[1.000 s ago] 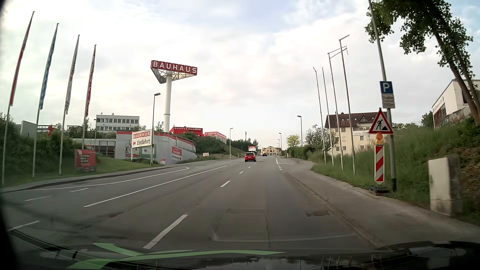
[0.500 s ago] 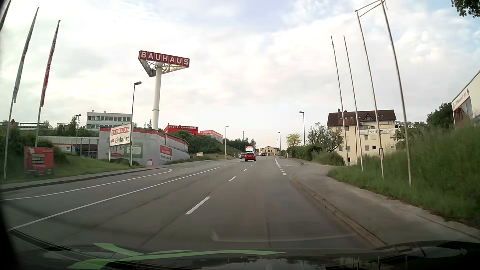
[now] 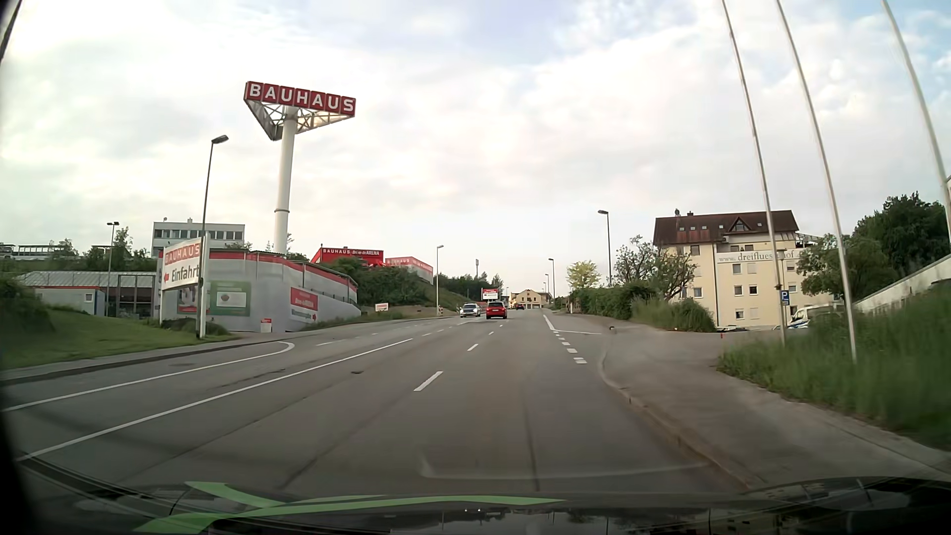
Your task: Follow the waypoints while adhering to traffic rules and regulations
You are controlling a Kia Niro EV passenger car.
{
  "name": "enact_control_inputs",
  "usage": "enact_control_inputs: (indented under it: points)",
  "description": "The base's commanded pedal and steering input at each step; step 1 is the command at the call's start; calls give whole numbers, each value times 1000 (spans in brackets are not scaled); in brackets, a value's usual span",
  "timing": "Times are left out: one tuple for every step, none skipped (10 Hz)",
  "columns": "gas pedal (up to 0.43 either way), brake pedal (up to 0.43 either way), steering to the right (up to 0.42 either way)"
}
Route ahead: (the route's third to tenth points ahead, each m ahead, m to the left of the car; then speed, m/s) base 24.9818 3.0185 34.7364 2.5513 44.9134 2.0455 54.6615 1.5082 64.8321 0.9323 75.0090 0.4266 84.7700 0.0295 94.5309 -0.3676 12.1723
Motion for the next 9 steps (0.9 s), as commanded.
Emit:
enact_control_inputs:
  points:
    - [220,0,4]
    - [220,0,4]
    - [220,0,4]
    - [220,0,4]
    - [220,0,4]
    - [220,0,4]
    - [220,0,4]
    - [220,0,4]
    - [220,0,4]
